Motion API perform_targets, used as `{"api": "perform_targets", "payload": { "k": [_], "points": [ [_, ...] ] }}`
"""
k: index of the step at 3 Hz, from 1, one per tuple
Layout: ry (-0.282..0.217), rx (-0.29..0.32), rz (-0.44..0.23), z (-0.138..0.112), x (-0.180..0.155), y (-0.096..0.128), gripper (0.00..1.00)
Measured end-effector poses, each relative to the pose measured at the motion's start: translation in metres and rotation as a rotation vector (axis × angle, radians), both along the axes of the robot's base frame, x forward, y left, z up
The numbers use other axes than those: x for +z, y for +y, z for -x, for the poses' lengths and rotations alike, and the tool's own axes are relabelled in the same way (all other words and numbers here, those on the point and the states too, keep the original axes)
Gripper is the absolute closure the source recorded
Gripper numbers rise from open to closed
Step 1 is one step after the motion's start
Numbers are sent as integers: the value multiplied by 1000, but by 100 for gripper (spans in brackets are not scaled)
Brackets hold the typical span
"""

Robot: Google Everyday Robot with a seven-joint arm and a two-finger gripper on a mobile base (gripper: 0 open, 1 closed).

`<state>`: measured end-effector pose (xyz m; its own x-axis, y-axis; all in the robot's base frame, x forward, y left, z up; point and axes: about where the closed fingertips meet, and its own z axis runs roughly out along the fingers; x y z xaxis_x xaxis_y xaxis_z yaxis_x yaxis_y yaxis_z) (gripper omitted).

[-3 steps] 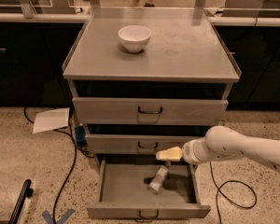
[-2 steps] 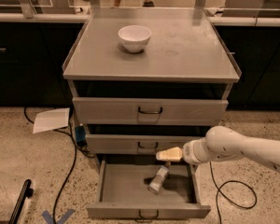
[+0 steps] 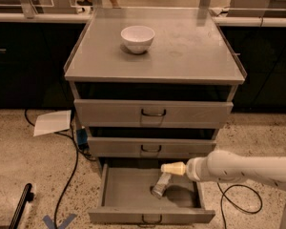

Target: Pick blue plastic bottle from bottom drawer and place on counter

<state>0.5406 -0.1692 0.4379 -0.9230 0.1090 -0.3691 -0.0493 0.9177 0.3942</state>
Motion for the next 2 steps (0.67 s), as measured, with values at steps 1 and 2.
{"api": "perform_targets", "payload": {
  "k": [1, 2],
  "points": [
    [17, -75, 34, -16, -68, 1, 0],
    [17, -75, 34, -16, -68, 1, 0]
  ]
}}
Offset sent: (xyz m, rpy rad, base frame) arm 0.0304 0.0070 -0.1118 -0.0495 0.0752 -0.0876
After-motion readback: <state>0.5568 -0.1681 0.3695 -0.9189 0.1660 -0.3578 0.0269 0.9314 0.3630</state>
